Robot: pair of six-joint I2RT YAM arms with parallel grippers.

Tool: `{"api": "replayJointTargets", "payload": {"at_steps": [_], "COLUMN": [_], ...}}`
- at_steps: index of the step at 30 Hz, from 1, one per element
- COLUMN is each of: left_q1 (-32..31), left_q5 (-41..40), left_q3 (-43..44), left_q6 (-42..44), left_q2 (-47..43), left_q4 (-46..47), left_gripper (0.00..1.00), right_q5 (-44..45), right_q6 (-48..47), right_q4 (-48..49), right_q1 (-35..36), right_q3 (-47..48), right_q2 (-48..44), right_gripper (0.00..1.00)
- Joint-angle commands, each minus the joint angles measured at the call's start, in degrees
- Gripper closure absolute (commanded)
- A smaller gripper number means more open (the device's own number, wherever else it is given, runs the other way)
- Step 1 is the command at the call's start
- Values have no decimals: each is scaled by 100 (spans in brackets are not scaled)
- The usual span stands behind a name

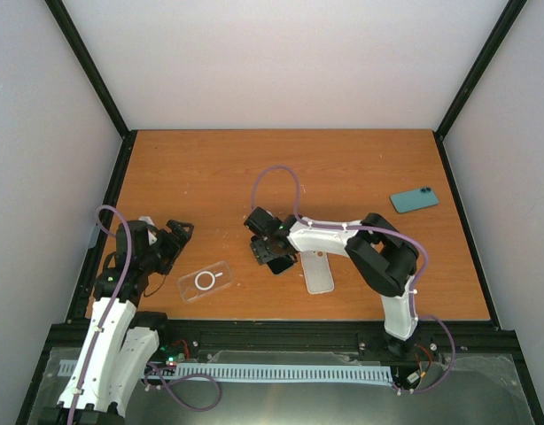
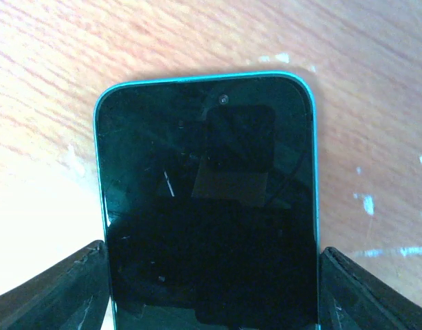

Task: Put the phone into the phone case

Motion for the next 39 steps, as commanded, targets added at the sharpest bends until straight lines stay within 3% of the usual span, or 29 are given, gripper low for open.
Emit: {"api": "replayJointTargets", "payload": {"at_steps": [1, 8, 15, 28, 39], "left_q1": [50, 50, 52, 42, 16], "left_q5": [286, 474, 1012, 1859, 2266], "left_q3": [-115, -156, -203, -315, -262], "left_q6": [124, 305, 640, 1149, 1253], "left_q2": [-83, -68, -87, 42, 325], "left_q4": [292, 355, 588, 1060, 1217], "left_gripper": [2, 2, 2, 5, 1], "right_q5": [-170, 103, 73, 323, 212], "right_q6": [415, 493, 788, 1331, 1788], "right_q4": [-47, -202, -232, -696, -524], "right_q1": [1, 43, 49, -111, -583], "right_q3": [-455, -329, -470, -1193, -2089], "right_q2": [-136, -67, -696, -2214, -2687], "right_gripper": [35, 37, 40, 43, 44]}}
